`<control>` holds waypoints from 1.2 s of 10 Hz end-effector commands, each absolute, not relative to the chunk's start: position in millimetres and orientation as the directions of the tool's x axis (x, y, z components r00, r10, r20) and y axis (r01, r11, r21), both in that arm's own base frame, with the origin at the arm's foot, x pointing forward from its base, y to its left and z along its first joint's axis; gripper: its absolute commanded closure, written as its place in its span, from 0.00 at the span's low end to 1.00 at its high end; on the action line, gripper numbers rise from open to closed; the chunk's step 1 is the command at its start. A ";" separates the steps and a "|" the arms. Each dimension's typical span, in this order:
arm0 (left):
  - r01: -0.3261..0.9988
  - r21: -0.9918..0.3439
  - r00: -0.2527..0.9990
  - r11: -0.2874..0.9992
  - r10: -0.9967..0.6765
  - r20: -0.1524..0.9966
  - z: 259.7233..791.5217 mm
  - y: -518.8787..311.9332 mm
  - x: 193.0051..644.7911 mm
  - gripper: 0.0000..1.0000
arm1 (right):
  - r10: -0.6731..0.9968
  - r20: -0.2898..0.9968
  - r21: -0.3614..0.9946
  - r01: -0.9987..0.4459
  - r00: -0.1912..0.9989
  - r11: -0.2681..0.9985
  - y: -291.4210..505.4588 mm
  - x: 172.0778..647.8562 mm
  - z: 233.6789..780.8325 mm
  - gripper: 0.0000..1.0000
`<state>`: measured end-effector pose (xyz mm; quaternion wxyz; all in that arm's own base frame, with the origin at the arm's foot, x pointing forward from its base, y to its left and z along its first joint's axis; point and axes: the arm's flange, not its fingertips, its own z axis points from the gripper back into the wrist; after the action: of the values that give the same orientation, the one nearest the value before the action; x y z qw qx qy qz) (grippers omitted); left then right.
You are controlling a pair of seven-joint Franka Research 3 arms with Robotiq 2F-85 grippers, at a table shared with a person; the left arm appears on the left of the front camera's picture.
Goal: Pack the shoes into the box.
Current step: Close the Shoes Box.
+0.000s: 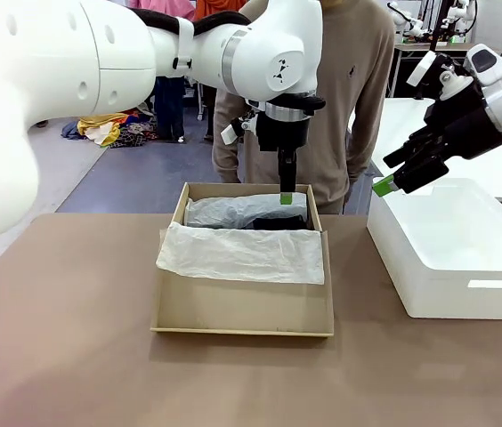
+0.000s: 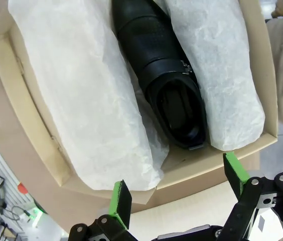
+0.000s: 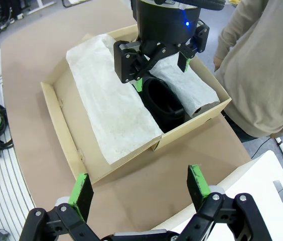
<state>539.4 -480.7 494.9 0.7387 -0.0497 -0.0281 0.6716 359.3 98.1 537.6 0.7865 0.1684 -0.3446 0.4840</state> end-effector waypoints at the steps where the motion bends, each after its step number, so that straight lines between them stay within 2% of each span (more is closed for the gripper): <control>1: -0.990 -0.109 0.089 0.086 0.996 -0.021 499.7 -479.4 537.5 0.00 | 0.637 0.720 -0.067 -0.886 0.276 0.459 98.0 362.1 536.7 0.00; 4: -0.989 -0.111 0.096 0.093 0.995 -0.025 494.9 -480.7 539.4 0.00 | 0.637 0.720 -0.067 -0.886 0.276 0.459 98.0 362.1 536.7 0.00; 5: -0.953 -0.119 0.283 0.280 0.959 -0.012 506.0 -475.0 526.8 0.00 | 0.637 0.720 -0.067 -0.886 0.276 0.459 98.0 362.1 536.7 0.00; 6: -0.918 -0.094 0.385 0.386 0.922 0.033 514.3 -467.0 517.0 0.00 | 0.637 0.720 -0.067 -0.886 0.276 0.459 98.0 362.1 536.7 0.00; 9: -0.805 0.015 0.593 0.593 0.804 0.050 539.6 -425.1 506.9 0.00 | 0.637 0.720 -0.067 -0.886 0.276 0.459 98.0 362.1 536.7 0.00; 12: -0.554 0.051 0.832 0.831 0.554 0.003 558.0 -375.5 506.3 0.00 | 0.637 0.720 -0.067 -0.886 0.276 0.459 98.0 362.1 536.7 0.00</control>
<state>513.4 -394.2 559.7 0.9381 0.0271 -0.0080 0.3451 359.3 98.3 537.6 0.7865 0.1683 -0.3446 0.4842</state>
